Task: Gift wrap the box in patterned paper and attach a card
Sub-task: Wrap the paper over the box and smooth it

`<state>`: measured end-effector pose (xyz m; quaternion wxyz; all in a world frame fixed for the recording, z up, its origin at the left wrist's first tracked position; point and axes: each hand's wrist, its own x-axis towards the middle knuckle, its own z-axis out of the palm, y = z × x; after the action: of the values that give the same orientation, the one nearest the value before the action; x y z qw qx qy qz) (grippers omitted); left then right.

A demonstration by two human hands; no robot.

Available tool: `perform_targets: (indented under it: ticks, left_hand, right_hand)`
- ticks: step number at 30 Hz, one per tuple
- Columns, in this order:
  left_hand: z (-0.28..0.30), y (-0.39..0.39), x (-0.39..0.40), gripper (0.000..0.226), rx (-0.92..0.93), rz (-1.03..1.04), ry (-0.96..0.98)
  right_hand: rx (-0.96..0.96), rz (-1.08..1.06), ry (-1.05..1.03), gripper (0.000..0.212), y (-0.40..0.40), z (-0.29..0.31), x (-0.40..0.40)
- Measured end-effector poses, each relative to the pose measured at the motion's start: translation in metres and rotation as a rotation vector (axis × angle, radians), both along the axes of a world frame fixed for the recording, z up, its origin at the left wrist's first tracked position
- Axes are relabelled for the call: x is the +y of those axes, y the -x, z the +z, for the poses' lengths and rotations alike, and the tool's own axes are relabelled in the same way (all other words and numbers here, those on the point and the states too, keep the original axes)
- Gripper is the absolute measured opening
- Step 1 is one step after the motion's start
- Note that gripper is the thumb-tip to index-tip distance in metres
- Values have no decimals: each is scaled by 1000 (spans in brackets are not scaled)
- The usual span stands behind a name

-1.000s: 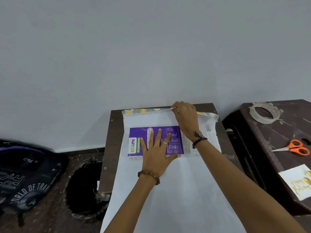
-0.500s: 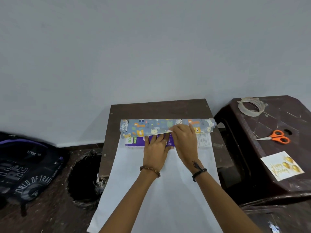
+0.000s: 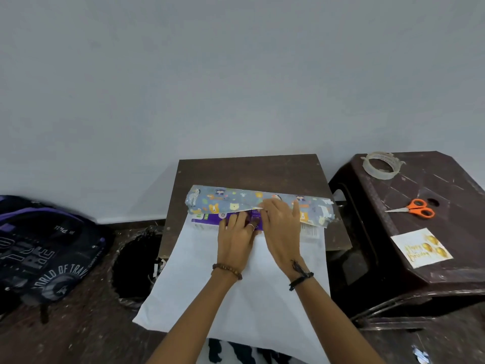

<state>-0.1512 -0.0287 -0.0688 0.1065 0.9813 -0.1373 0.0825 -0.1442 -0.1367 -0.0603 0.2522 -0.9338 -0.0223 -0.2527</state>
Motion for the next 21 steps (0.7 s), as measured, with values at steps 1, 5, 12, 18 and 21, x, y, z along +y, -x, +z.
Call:
perform_targets:
  ticks: [1,5,12,18,21]
  left_hand:
    - [-3,3,-1,36,-25,17,21]
    - [-18,15,-4,31,-48,-22,229]
    - [-47,45,17,53,265,-16,143]
    - [-40,38,10,53,413,-35,95]
    - [-36,30,0,55,405,-14,82]
  right_hand:
    - [30,-1,8,11,5,-6,1]
    - [73,34,42,9,24,-27,1]
    - [159,73,89,21,19,-29,-9]
    - [268,101,178,16,-25,-3,-20]
    - [329,154,179,12,-34,8,-23]
